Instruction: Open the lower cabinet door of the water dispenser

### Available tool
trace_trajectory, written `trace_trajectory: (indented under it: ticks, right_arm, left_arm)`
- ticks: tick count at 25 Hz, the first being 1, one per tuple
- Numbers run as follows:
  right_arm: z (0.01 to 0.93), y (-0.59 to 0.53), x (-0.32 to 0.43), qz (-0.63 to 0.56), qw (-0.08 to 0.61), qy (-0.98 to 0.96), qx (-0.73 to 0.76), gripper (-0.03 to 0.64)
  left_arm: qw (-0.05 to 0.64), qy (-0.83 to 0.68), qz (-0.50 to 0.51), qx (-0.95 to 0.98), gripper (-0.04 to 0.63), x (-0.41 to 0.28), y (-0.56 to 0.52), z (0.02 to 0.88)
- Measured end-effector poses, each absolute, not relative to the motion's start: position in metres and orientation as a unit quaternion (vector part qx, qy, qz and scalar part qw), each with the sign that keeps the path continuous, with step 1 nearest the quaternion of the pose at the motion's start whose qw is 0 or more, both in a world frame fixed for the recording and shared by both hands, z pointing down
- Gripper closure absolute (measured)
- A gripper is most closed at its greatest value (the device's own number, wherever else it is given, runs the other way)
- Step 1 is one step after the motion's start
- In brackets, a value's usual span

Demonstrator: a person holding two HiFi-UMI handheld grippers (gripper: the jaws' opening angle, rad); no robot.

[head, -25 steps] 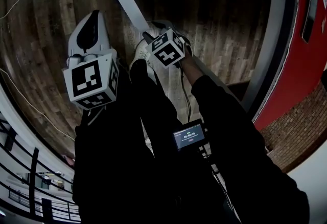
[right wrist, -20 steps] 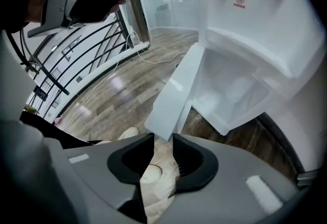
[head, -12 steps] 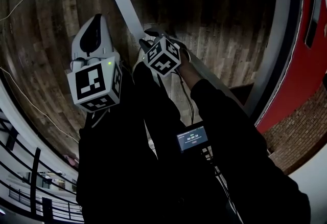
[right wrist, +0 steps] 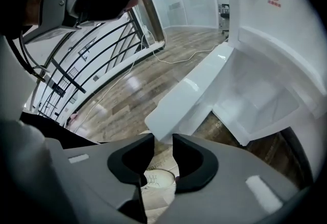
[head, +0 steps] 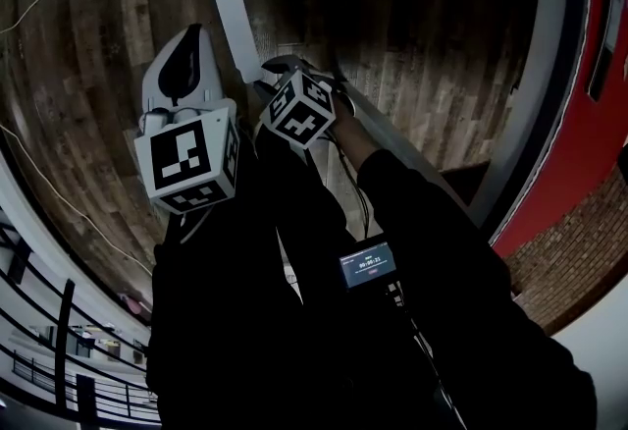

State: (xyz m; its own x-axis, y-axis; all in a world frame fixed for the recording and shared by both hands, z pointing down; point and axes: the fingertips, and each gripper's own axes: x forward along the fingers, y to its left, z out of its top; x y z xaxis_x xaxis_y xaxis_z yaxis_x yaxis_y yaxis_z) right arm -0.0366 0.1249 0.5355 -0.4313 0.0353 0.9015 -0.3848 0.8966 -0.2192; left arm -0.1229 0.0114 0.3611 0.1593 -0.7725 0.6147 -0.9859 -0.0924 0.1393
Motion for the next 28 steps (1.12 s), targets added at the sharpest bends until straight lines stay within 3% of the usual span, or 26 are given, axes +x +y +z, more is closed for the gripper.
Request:
trace_trajectory:
  ticks: [15,28]
  right_arm:
    - [0.534,0.137,-0.089,0.180,0.524,-0.832,0.038,0.512]
    - [0.535,0.140,-0.089,0.189,0.526,-0.829,0.028,0.542]
  left_arm:
    - [0.274,-0.621,0.196,0.707,0.588,-0.137,0.009,0.364]
    - [0.287,-0.619,0.197,0.704,0.588,-0.143,0.020,0.366]
